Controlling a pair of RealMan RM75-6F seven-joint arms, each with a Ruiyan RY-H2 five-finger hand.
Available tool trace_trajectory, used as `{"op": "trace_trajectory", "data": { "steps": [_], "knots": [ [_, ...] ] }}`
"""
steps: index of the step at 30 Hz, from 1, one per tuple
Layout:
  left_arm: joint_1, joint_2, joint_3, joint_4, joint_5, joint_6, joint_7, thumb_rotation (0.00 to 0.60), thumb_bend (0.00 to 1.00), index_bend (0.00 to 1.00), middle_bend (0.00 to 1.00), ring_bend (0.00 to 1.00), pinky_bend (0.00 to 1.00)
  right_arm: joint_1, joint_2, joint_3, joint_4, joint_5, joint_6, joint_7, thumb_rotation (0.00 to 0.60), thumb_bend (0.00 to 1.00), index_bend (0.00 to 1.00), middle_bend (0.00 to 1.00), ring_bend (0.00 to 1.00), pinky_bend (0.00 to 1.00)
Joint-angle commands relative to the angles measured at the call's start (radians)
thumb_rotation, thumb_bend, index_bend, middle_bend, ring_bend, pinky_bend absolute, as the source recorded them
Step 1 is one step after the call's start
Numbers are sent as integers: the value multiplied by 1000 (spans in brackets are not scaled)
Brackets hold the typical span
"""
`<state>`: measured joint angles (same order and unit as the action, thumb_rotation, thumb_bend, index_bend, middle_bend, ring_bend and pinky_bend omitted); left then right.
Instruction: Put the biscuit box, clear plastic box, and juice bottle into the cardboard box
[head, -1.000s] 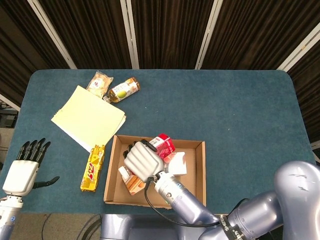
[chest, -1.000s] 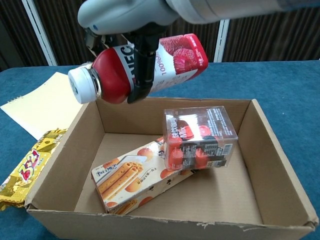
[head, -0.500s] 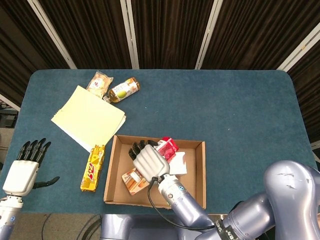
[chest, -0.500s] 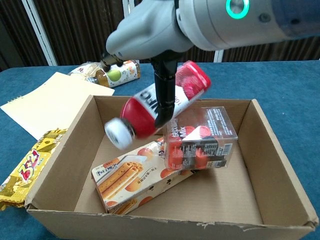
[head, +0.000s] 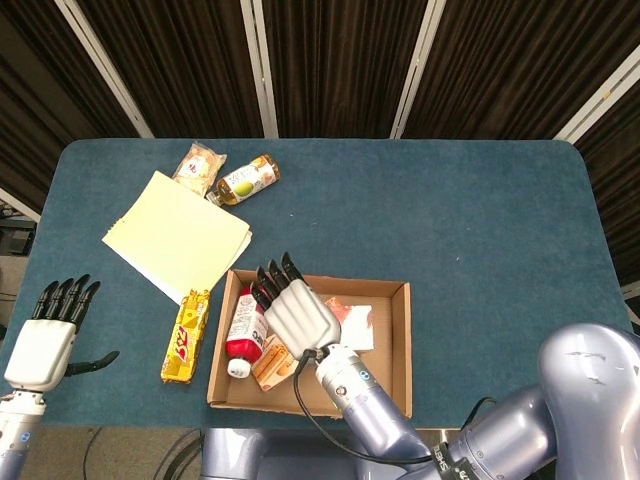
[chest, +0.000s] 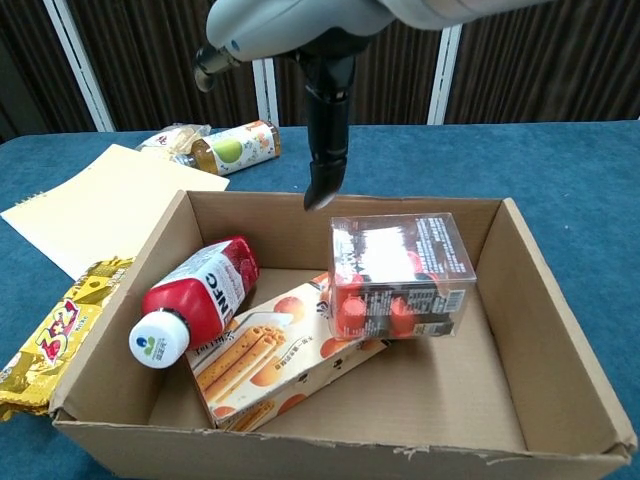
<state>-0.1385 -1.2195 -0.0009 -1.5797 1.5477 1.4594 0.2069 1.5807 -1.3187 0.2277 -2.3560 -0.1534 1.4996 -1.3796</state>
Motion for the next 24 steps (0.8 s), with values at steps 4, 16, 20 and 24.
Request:
{"op": "trace_trajectory", "data": {
  "steps": [4, 16, 20, 24],
  "knots": [
    [9, 9, 2, -7, 11, 20, -5, 396, 0, 0, 0, 0, 3, -67, 95, -65, 8, -110, -31, 49, 600, 0, 0, 0, 0, 86],
    [31, 29, 4, -28, 34, 63, -25, 401, 0, 0, 0, 0, 8, -483, 276, -254, 492, -711, -350, 780, 600, 0, 0, 0, 0, 79],
    [19, 23, 4, -25, 37, 41, -27, 402, 0, 0, 0, 0, 13, -608, 253, -268, 642, -767, -339, 1010, 600, 0, 0, 0, 0, 79],
    [17, 14, -6, -16, 30, 46, -34, 402, 0, 0, 0, 0, 14, -776, 231, -308, 728, -886, -235, 1215, 600, 0, 0, 0, 0, 79]
  ]
}}
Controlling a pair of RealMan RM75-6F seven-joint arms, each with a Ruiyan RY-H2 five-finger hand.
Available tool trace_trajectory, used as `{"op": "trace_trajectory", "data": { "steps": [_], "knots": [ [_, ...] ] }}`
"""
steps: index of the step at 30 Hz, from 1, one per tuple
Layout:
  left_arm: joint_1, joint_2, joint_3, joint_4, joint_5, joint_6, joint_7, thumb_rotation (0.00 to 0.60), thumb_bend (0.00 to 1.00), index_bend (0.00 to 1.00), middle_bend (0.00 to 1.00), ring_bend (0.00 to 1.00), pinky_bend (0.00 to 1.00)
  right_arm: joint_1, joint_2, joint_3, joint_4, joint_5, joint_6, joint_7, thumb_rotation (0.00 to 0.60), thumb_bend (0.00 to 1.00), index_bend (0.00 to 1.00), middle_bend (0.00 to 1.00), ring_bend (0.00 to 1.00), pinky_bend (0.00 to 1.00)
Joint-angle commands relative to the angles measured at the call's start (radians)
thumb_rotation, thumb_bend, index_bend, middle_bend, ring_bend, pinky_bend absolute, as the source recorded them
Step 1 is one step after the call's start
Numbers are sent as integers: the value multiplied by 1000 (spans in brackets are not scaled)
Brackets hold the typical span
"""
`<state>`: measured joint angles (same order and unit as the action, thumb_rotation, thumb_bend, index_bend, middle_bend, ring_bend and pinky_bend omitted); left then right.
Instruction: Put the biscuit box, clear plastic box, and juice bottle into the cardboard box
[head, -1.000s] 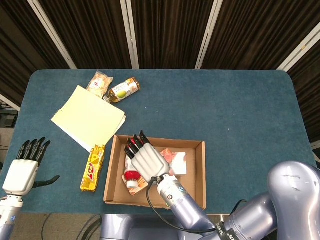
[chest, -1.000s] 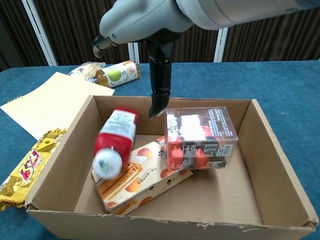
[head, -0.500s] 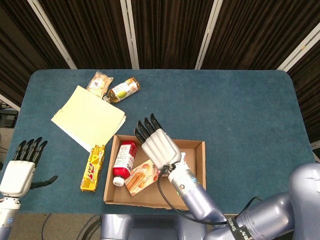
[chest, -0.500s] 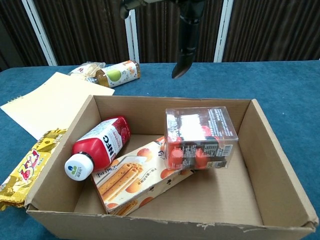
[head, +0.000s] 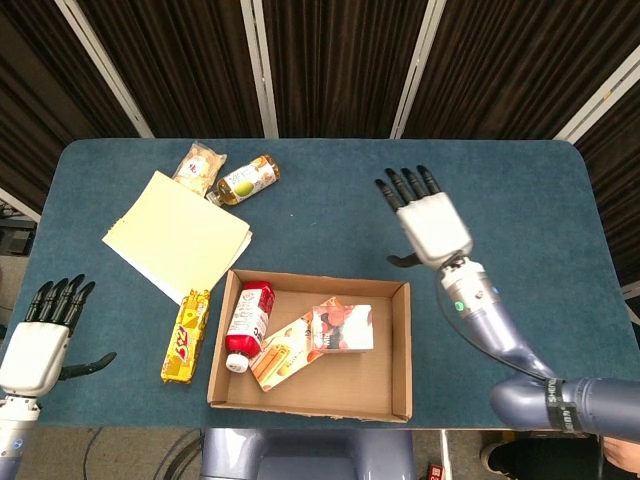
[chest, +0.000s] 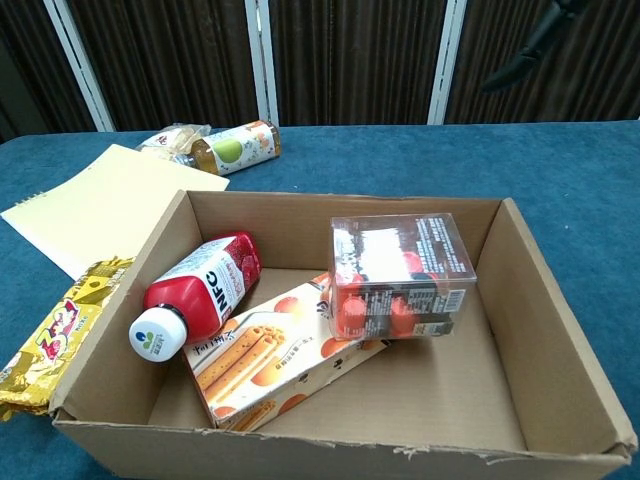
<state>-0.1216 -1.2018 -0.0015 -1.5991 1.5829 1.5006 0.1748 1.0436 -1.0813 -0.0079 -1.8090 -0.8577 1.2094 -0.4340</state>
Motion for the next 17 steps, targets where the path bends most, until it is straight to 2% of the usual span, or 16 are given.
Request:
{"op": "trace_trajectory", "data": {
  "steps": [1, 5, 9, 14, 17],
  "knots": [
    [1, -6, -8, 3, -8, 6, -4, 402, 0, 0, 0, 0, 14, -274, -10, -88, 180, -192, 85, 276, 600, 0, 0, 0, 0, 79],
    [1, -8, -16, 5, -20, 5, -35, 402, 0, 0, 0, 0, 15, -431, -27, -163, 122, -227, 211, 228, 600, 0, 0, 0, 0, 61],
    [-1, -10, -18, 11, -15, 7, -48, 402, 0, 0, 0, 0, 15, -526, -51, -207, 85, -265, 300, 112, 600, 0, 0, 0, 0, 9],
    [-4, -16, -16, 17, -4, 8, -52, 403, 0, 0, 0, 0, 16, -621, -100, -193, 72, -292, 398, 43, 600, 0, 0, 0, 0, 0],
    [-5, -19, -22, 19, -15, 2, -50, 405, 0, 0, 0, 0, 16, -647, -122, -174, 93, -309, 397, 53, 600, 0, 0, 0, 0, 0]
  ]
}}
